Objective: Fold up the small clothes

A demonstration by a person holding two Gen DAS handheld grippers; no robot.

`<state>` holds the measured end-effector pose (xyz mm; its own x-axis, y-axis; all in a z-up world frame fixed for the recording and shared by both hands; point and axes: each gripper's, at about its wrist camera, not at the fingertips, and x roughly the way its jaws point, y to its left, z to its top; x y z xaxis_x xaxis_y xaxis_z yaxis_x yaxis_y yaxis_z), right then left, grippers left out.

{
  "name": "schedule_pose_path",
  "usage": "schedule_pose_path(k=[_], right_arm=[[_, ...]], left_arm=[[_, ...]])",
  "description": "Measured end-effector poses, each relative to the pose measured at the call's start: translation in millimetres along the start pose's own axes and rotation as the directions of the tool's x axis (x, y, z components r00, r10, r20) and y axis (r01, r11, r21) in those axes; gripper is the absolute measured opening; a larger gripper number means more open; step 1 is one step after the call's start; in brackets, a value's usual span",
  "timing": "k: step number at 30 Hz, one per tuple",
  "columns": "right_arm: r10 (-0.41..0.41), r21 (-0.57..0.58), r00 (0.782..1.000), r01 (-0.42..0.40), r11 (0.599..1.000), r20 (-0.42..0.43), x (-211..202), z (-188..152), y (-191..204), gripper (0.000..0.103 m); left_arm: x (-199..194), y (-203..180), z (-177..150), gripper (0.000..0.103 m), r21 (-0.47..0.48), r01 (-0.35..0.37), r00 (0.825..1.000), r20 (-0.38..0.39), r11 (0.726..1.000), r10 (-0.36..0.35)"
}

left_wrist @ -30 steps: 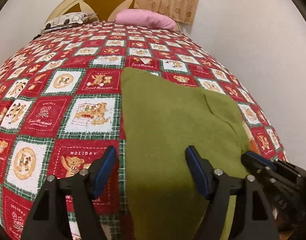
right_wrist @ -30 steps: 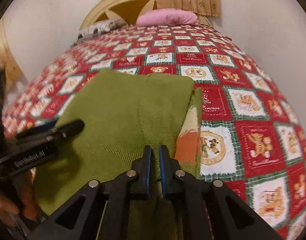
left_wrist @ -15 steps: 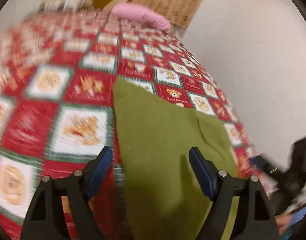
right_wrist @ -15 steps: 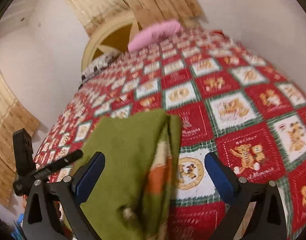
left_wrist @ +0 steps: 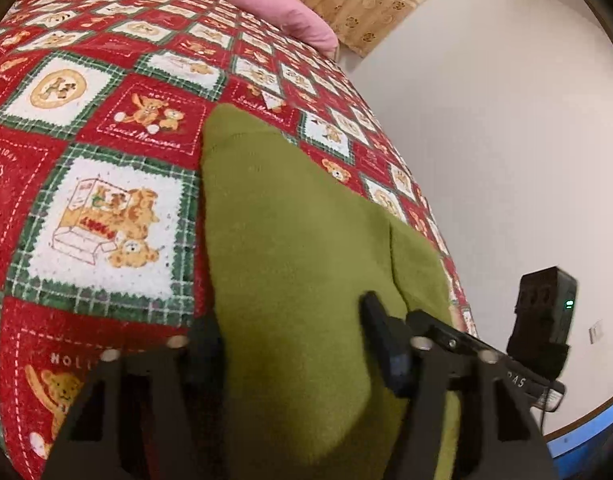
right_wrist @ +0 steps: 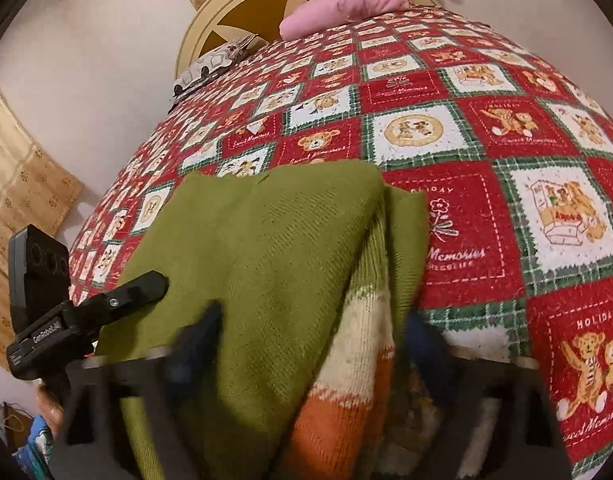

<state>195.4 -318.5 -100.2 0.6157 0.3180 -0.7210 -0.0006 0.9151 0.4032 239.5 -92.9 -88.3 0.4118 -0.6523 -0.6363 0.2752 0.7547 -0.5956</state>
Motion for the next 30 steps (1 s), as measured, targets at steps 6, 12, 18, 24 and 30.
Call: schedule_pose_path(k=[6,12,18,24,30], right_arm=[[-0.125,-0.062,0.99,0.129,0.99,0.07,-21.8,-7.0,31.7,0.039],[-0.186,-0.075,0.957,0.207,0.975,0.225,-87.7,-25.5,65.3,0.038],[-0.229,-0.062,0.906,0.267,0.962,0.357,-169.3,-60.2,100.9,0.037],[-0.313,-0.005,0.825,0.357,0.934,0.471,-264.3,-117.3,109.0,0.036],[-0.431,0.062,0.757,0.463,0.884,0.491,-339.9,-165.5,87.7,0.036]], left_arm=[[-19.9,-30.4,-7.4,0.037,0.119,-0.096,0.994,0.056,0.988,0.09],[-63.2,-75.5,-21.9,0.036,0.259,-0.148,0.981,0.163,0.955,0.108],[-114.5,-125.2,-48.7,0.036,0.38,-0.164,0.969,0.235,0.91,0.077],[-139.0,-178.3,-93.3,0.036,0.475,-0.06,0.983,0.179,0.878,-0.03],[-130.8,-227.3,-127.2,0.036,0.502,0.107,0.985,0.066,0.858,-0.162]])
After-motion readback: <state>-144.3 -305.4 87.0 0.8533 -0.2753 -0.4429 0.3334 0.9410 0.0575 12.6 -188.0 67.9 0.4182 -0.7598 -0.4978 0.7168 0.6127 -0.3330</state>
